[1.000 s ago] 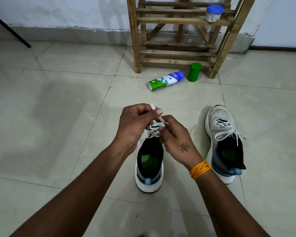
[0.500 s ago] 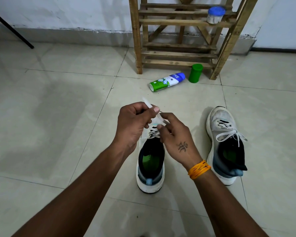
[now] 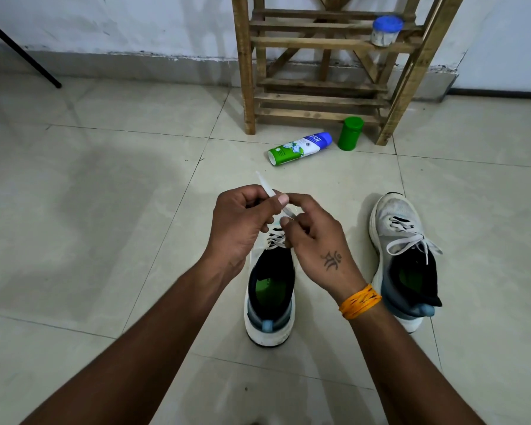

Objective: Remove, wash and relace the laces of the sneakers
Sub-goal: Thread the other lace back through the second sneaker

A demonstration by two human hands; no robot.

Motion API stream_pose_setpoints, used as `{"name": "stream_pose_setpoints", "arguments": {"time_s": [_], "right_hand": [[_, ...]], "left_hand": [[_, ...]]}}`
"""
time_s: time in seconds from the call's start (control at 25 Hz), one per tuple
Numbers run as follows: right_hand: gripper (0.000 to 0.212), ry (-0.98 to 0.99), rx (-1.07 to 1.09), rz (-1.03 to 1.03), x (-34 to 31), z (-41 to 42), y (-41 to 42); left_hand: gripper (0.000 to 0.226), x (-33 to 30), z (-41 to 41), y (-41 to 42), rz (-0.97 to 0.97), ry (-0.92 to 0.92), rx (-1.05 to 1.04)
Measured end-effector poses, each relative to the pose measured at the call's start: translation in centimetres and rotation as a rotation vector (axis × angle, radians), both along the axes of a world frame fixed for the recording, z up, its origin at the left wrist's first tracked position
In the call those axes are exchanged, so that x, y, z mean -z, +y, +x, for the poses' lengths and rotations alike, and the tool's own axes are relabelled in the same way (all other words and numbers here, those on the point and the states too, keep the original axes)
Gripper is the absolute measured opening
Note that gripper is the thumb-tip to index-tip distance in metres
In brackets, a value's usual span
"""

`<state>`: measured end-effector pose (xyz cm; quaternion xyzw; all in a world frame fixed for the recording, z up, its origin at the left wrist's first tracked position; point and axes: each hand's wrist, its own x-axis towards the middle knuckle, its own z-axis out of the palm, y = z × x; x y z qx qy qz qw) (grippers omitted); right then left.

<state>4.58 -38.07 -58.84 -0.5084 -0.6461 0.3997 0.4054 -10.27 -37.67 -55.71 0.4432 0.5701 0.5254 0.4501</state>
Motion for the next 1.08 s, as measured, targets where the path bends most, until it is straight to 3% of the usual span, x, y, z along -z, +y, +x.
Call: {"name": "stream_pose_setpoints", "arguments": {"time_s": [0.08, 0.24, 0.48, 0.6, 0.68, 0.76, 0.84, 1.08], "right_hand": [[0.013, 0.027, 0.021, 0.029, -0.4, -0.6, 0.1], [0.02, -0.357, 0.242, -0.035, 2.1, 1.4, 0.6], [0.022, -0.043, 0.138, -0.081, 1.4, -0.2, -0.3], [0.022, -0.066, 0.136, -0.079, 1.0, -0.1, 0.0], [0.023, -0.099, 0.092, -0.05, 0.9, 0.3, 0.0], [0.023, -0.105, 0.051, -0.048, 0.7, 0.5, -0.2], [0.021, -0.14, 0.056, -0.054, 0.8, 0.7, -0.2], [0.015, -0.244, 0.134, -0.006, 1.6, 2.1, 0.3]], "left_hand": [[0.015, -0.1, 0.2, 0.0, 0.0, -0.01, 0.011], [0.006, -0.4, -0.4, 0.2, -0.002, -0.047, -0.01], [0.004, 0.3, -0.2, 0.1, -0.021, 0.027, 0.017], [0.01, 0.7, -0.5, 0.1, -0.017, 0.136, 0.09], [0.023, 0.7, -1.0, 0.3, -0.072, 0.312, 0.27], [0.017, 0.5, -1.2, 0.3, -0.162, 0.361, 0.412], [0.008, 0.5, -1.6, 0.4, -0.195, 0.368, 0.409], [0.009, 0.4, -4.2, 0.9, -0.277, 0.42, 0.401]]}}
